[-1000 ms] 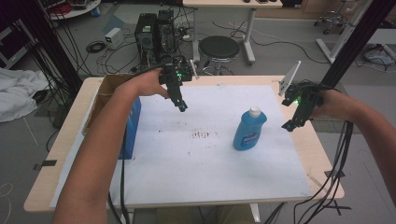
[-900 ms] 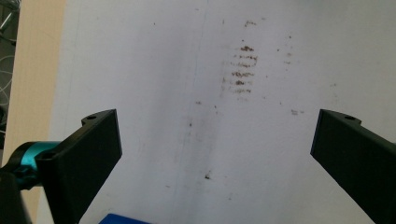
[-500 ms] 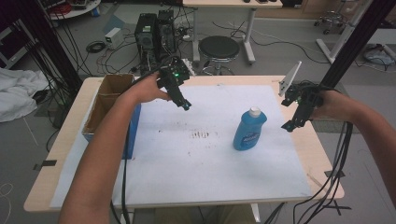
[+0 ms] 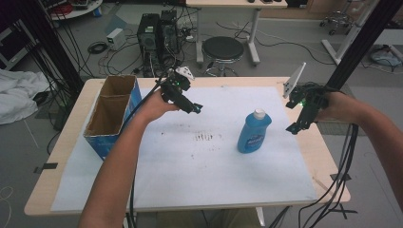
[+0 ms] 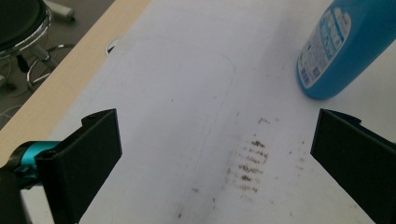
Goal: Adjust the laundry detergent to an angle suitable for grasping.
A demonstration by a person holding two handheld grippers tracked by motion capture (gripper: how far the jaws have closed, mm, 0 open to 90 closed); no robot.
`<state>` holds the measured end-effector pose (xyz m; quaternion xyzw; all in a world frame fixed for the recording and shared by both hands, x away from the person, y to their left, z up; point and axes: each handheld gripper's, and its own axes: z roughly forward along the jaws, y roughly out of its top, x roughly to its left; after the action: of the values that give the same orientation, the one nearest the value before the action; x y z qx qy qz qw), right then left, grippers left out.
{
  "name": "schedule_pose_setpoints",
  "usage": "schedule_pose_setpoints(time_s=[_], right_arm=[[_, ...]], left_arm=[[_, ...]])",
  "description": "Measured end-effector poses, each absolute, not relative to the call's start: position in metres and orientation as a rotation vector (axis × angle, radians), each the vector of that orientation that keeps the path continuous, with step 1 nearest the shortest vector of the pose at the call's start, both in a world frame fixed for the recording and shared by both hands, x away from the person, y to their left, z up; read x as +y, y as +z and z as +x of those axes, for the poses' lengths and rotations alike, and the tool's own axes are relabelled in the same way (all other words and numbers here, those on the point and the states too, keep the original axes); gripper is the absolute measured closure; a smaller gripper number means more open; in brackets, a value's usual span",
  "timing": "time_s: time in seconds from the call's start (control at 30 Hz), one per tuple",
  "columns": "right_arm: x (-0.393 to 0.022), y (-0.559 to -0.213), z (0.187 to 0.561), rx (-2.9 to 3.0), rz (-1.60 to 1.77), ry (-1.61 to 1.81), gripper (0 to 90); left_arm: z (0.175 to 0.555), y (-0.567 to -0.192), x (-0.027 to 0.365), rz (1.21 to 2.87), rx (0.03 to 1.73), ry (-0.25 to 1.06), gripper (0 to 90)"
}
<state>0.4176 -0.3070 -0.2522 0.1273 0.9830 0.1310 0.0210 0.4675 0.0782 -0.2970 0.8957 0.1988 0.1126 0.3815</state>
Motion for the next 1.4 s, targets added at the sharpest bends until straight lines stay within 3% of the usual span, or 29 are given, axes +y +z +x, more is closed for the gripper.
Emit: schedule_pose_setpoints(time_s=[0.33, 1.4], right_arm=[[-0.306, -0.253, 0.418, 3.05, 0.391, 0.4, 2.0], [-0.304, -0.256, 0.42, 3.053, 0.378, 0.41, 2.0]], left_arm=[[0.461, -0.315, 0.087, 2.053, 0.576, 0.309, 1.8], [0.427, -0.34, 0.063, 1.799, 0.51, 0.321, 1.8]])
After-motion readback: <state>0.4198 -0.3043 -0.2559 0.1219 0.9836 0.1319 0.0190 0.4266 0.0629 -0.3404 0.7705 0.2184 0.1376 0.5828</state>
